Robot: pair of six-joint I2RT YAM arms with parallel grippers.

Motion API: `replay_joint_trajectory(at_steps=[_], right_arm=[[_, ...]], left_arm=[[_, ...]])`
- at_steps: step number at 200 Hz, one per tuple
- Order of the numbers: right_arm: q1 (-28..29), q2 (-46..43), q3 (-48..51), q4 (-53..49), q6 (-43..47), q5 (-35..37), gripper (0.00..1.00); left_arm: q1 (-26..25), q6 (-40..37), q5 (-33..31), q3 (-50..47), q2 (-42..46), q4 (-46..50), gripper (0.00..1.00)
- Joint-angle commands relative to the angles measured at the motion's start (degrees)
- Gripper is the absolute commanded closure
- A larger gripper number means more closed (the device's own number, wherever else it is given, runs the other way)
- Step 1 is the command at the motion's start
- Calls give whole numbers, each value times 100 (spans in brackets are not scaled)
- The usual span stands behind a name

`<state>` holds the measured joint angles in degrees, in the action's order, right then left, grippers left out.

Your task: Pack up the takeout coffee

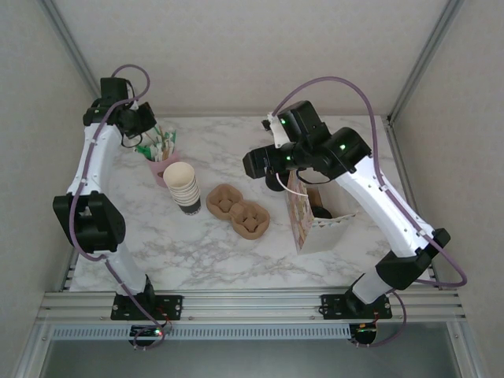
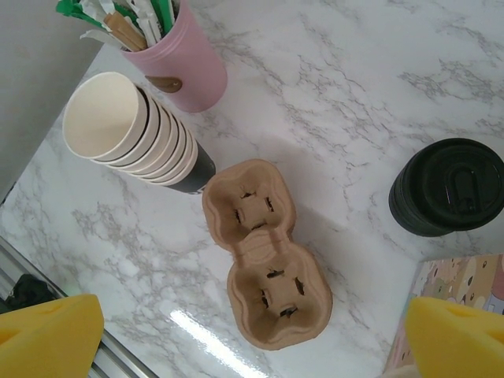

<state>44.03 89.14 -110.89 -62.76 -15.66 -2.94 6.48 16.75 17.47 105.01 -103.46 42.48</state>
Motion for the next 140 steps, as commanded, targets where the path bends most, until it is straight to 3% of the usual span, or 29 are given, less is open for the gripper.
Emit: replay_joint_trajectory(at_steps=[1,82,140], right_arm=[[21,-224,102,94,2,80,1],[27,-407,264,518,-80,9,1],[26,207,-313,857,-483,-271,1]], left_arm=[[29,-23,139,221,375,11,100],[29,-12,97,161,1139,-70,100],[27,-14,28,204,1521,-142,100]])
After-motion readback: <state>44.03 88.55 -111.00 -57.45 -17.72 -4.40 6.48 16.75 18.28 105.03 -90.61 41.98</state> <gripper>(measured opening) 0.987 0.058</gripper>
